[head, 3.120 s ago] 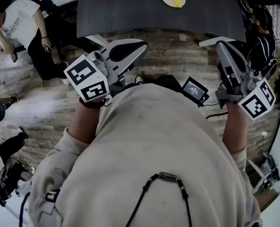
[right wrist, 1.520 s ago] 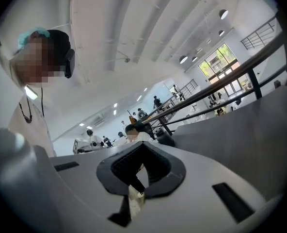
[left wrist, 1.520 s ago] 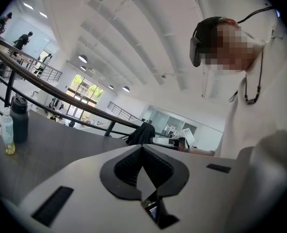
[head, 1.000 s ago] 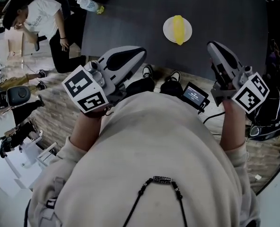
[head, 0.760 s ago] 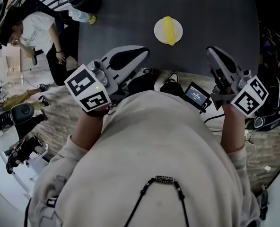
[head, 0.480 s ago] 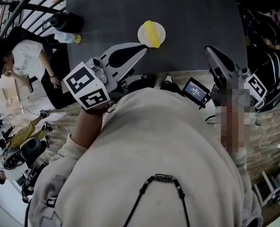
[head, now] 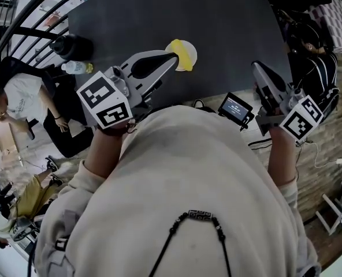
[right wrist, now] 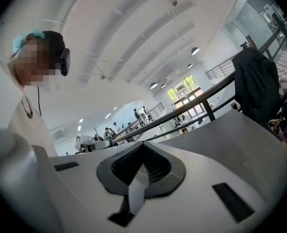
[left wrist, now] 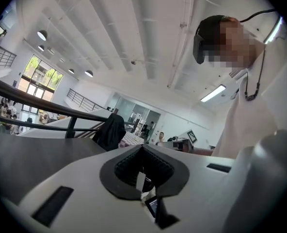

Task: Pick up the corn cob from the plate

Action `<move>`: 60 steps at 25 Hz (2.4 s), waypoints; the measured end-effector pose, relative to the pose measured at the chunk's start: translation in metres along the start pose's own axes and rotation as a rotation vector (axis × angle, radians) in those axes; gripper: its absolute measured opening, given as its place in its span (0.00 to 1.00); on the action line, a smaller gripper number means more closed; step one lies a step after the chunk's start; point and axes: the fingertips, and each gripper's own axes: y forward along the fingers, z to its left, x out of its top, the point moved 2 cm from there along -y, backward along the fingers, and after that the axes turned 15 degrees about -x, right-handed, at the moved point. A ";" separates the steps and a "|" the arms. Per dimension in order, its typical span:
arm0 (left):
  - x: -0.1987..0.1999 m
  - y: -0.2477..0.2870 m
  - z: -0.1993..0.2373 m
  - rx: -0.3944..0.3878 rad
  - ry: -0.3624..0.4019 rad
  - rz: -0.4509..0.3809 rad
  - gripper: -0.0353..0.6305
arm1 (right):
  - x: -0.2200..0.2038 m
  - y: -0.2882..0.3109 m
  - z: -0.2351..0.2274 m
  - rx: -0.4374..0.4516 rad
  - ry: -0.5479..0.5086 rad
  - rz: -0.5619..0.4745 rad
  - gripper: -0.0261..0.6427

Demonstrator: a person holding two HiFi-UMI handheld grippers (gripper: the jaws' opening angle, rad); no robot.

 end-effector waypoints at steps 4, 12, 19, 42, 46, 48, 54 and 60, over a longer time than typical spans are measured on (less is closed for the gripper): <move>-0.004 -0.007 0.007 -0.027 -0.029 0.034 0.06 | 0.008 0.023 0.017 0.011 -0.029 0.025 0.06; -0.015 -0.018 0.002 -0.063 -0.090 0.037 0.06 | 0.017 0.054 0.042 0.006 -0.095 0.086 0.06; -0.014 -0.027 0.007 -0.027 -0.097 -0.028 0.06 | -0.002 0.087 0.027 -0.030 -0.143 0.196 0.07; -0.037 -0.103 0.038 0.323 -0.177 -0.202 0.06 | -0.063 0.209 0.010 0.041 -0.299 0.617 0.36; -0.042 -0.101 0.029 0.361 -0.193 -0.213 0.06 | -0.070 0.213 0.005 0.059 -0.302 0.643 0.36; -0.047 -0.102 0.025 0.377 -0.206 -0.219 0.06 | -0.075 0.216 0.003 0.064 -0.302 0.657 0.36; -0.061 -0.106 0.015 0.409 -0.229 -0.225 0.06 | -0.094 0.223 -0.003 0.059 -0.280 0.720 0.37; -0.068 -0.108 0.007 0.440 -0.239 -0.222 0.06 | -0.110 0.228 -0.015 0.039 -0.279 0.767 0.39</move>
